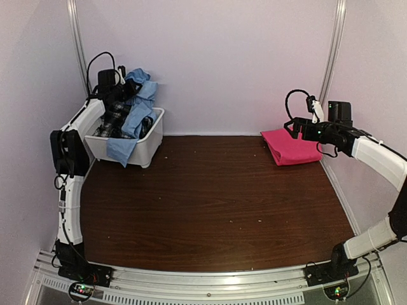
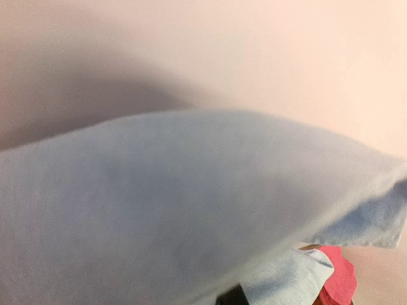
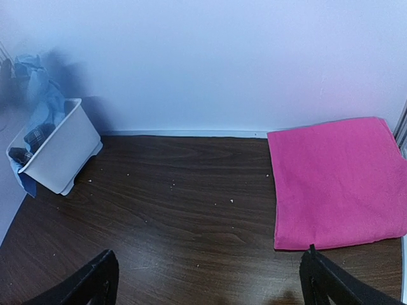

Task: Fold and stack the mixed laundry pile
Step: Pick up the crumpled T-shirt from the bin, then pass from the left arm to the right

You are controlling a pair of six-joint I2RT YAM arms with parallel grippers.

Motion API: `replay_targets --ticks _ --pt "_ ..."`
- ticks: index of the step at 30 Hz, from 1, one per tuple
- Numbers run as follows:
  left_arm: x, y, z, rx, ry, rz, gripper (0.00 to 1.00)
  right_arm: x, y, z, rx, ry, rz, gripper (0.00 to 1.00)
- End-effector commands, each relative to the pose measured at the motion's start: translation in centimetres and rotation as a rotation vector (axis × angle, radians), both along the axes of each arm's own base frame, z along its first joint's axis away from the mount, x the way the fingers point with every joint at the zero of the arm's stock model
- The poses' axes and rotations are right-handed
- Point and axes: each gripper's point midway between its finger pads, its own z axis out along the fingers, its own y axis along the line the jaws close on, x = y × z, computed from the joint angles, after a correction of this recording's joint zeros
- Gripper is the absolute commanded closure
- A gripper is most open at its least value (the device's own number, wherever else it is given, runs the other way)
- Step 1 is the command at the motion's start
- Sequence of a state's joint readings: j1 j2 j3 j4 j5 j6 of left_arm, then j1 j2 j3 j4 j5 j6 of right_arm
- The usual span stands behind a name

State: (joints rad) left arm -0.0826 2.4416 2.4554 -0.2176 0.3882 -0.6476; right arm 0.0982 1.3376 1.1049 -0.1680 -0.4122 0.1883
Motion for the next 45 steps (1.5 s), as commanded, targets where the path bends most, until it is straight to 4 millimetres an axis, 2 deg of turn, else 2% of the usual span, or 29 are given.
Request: replay_targets --ticks 1,4,8,13,17,20,24,29,31,36,41,44,45 --pt "-6.0 0.5 18.7 -0.069 -0.406 -0.052 1.0 -0.4 0.4 0.4 0.032 -0.012 0.023 0.0" --pt "-7.2 1.8 21.5 -0.118 -0.468 -0.047 1.0 -0.5 0.5 0.6 0.036 -0.016 0.027 0.0" --pt "-7.9 4.2 23.2 -0.216 -0.51 -0.087 1.0 -0.8 0.6 0.8 0.038 -0.022 0.031 0.0" --pt "-11.2 3.6 27.4 -0.223 -0.638 -0.158 1.0 -0.8 0.8 0.7 0.045 -0.025 0.041 0.0" --pt "-12.8 5.4 30.6 -0.266 -0.722 -0.107 1.0 -0.6 1.1 0.8 0.071 -0.024 0.054 0.0" --pt "-13.7 6.4 32.2 -0.339 -0.777 -0.1 1.0 -0.6 1.3 0.8 0.081 -0.025 0.059 0.0" --pt "-14.5 6.7 33.2 -0.454 -0.816 -0.132 1.0 -0.5 1.3 0.6 0.083 -0.021 0.06 0.0" --pt "-16.9 3.7 34.6 -0.492 -0.831 -0.245 1.0 -0.4 1.8 1.3 0.114 -0.051 0.083 0.0" --pt "-19.1 0.8 35.9 -0.495 -0.847 -0.323 1.0 -0.4 2.2 1.6 0.134 -0.062 0.102 0.0" --pt "-24.4 -4.0 38.9 -0.534 -0.895 -0.458 1.0 -0.4 3.8 2.4 0.178 -0.093 0.166 0.0" --pt "-28.1 -9.0 39.6 -0.644 -0.869 -0.608 1.0 -1.0 7.1 4.6 0.216 -0.182 0.283 0.0" --pt "-29.5 -11.5 39.7 -0.707 -0.833 -0.673 1.0 -1.5 10.0 7.0 0.21 -0.274 0.343 0.0" --pt "-29.9 -12.4 39.6 -0.727 -0.816 -0.693 1.0 -1.7 11.6 7.7 0.204 -0.299 0.37 0.0"
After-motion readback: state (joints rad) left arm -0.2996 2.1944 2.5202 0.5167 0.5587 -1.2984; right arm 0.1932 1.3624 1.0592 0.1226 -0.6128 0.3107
